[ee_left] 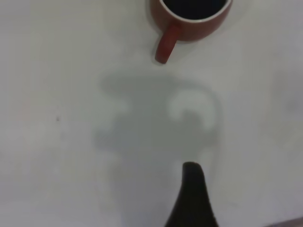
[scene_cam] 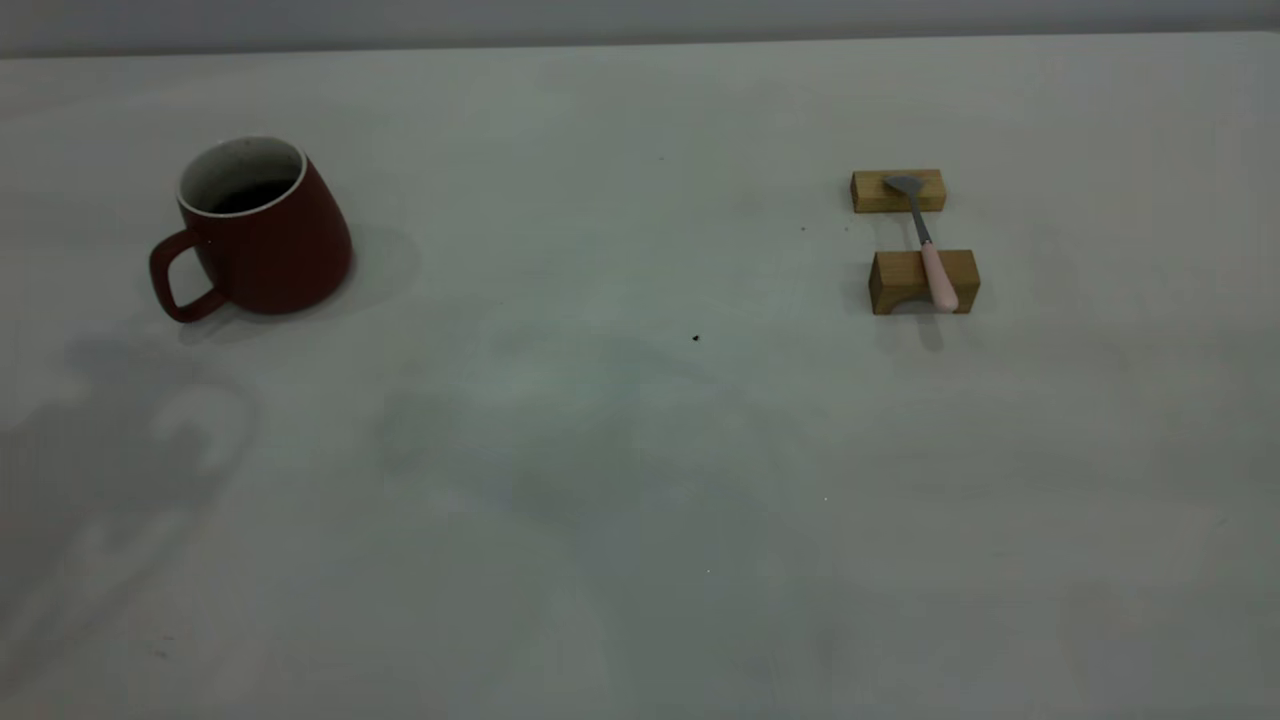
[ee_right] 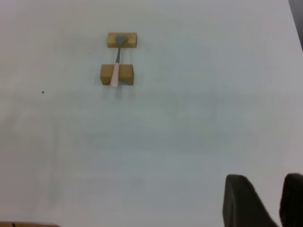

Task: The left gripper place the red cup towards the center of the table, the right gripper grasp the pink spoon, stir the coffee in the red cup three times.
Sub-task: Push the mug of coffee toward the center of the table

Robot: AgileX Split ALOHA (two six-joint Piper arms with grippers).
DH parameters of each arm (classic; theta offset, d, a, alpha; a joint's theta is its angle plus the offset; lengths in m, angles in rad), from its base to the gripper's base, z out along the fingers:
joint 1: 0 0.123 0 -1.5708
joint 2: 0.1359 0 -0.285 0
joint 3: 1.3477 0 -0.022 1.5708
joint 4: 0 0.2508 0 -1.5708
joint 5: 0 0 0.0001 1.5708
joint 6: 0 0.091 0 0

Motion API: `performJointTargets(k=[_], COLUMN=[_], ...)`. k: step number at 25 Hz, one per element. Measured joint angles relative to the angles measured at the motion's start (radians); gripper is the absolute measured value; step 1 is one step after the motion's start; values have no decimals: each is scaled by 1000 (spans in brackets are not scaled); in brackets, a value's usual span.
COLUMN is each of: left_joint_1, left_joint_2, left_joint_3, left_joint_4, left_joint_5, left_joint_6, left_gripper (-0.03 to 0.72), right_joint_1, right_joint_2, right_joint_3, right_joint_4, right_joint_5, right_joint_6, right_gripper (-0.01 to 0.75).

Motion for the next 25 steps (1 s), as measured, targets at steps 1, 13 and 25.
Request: performJointTargets(k=[1,13,25], left_joint_1=[0,0,0], left_joint_2=[52,500,727], left_joint_3=[-24,-314,-454], left_joint_4=[0,19,99], left_joint_5=[-5,17,-10], left_joint_6=[21,199,267], left_gripper=[678,667,645], right_joint_1=[0,0,0], right_joint_2=[0,0,0], right_joint_3=[0,0,0], right_joint_4=[0,0,0], right_joint_5=[0,0,0], right_joint_6=[0,0,0], right_gripper=[239,239,239])
